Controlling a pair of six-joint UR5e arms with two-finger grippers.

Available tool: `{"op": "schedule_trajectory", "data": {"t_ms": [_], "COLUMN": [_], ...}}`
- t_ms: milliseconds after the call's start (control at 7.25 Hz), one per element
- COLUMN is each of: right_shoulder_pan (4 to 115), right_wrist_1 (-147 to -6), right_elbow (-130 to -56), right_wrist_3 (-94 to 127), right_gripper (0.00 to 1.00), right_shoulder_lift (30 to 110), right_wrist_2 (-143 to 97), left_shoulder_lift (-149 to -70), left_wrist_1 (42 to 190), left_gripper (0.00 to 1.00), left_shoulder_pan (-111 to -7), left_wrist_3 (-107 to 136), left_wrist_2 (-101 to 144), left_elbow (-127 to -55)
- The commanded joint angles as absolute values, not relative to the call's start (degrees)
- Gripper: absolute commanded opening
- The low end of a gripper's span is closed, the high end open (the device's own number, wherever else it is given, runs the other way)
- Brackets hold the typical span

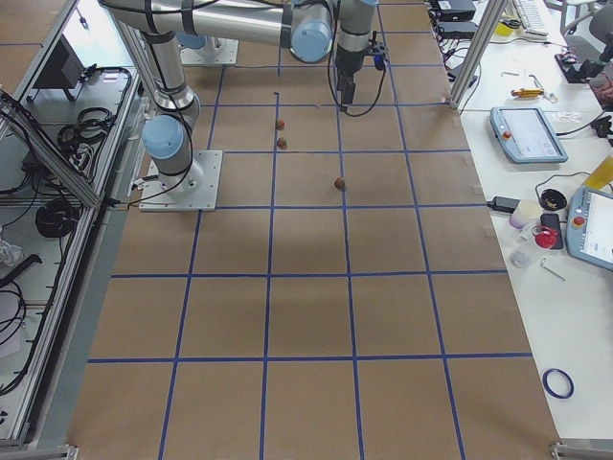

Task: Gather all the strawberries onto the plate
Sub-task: 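Move the right gripper down over the farthest red strawberry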

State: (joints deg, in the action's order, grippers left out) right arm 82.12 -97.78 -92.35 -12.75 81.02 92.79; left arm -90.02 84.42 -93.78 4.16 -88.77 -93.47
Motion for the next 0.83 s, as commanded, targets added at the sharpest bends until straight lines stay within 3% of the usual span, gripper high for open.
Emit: {"op": "schedule_trajectory", "data": {"t_ms": [0, 276, 690], "right_shoulder_pan": [78.7, 78.5, 75.0], "right_wrist_1": [-113.8, -117.2, -123.3], "right_elbow": [-100.1, -101.7, -107.0], "right_wrist_3": [-22.9, -24.5, -26.5], "right_gripper": [1.0, 1.0, 1.0], "right_shoulder_lift": [73.0, 68.4, 68.1], "right_wrist_2": [92.6, 92.4, 91.9], "left_shoulder_lift": [-90.2, -90.4, -90.5], "left_wrist_1": [84.4, 84.4, 84.4], "left_gripper": [1.0, 1.0, 1.0], "left_shoulder_pan": [-93.9, -94.0, -94.0], "left_wrist_3": [4.1, 4.1, 4.1], "left_wrist_2": [-88.8, -88.8, -88.8], "left_elbow": [-94.2, -94.2, -94.2]}}
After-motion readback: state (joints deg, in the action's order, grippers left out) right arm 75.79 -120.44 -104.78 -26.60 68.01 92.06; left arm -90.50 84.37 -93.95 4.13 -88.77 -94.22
